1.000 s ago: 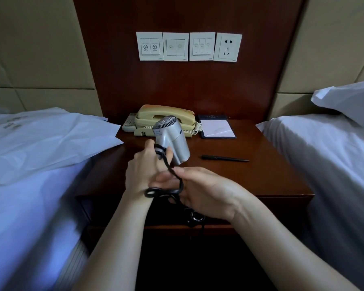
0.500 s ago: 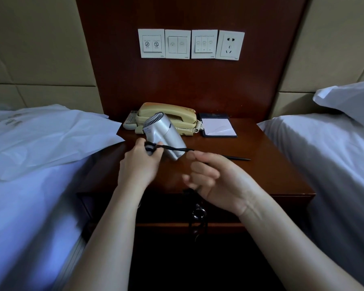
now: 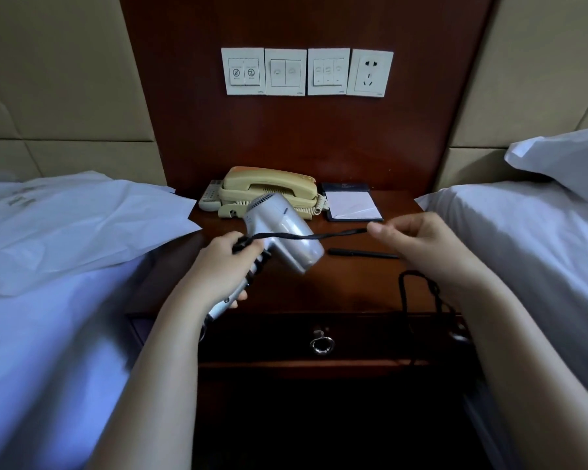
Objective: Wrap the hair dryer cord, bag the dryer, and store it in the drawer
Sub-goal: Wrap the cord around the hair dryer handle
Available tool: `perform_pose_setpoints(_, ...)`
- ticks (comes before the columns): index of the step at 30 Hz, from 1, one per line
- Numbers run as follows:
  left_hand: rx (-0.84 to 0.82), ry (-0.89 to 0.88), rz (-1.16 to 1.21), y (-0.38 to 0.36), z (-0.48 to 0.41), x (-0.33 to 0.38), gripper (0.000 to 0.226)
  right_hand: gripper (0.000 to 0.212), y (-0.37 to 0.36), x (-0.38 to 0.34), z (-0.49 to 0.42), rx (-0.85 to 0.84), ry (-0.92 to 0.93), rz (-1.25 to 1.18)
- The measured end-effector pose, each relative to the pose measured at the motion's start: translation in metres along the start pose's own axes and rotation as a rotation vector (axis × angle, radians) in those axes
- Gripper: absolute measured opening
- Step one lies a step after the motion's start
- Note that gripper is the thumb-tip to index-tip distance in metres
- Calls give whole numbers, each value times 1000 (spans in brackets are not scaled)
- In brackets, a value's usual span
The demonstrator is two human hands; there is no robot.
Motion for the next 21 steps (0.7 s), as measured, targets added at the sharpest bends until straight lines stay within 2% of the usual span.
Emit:
perform_pose_setpoints(4,-233,-5,-25,-25,12,4,17,52,27,-2,-4,279,142,155)
perform_pose_setpoints(9,-557,35,63,-56,29,10,19,56,44,8,-6,406,162,223)
perform_pose_setpoints(12,-702,49,153,-70,39,14,17,56,51,17,-6,433,148,204)
perform_pose_setpoints(16,-850,113,226,-86,44,11,26,54,55,36,-3,431,84,223)
perform_pose_setpoints(19,-968,156,389,-93,43,12,38,54,48,54,0,360,8,225)
perform_pose_setpoints(21,-970,169,545,-90,34,11,48,54,40,60,1,261,-5,238)
Point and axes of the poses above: each hand's wrist, its own z-axis away from the middle knuckle, its own y-axis out of the back of the hand, x = y × z, the point moved 7 cm from there along -z, towards the middle knuckle, and after that the axes turned 11 degrees about y, right-handed, at the moved point
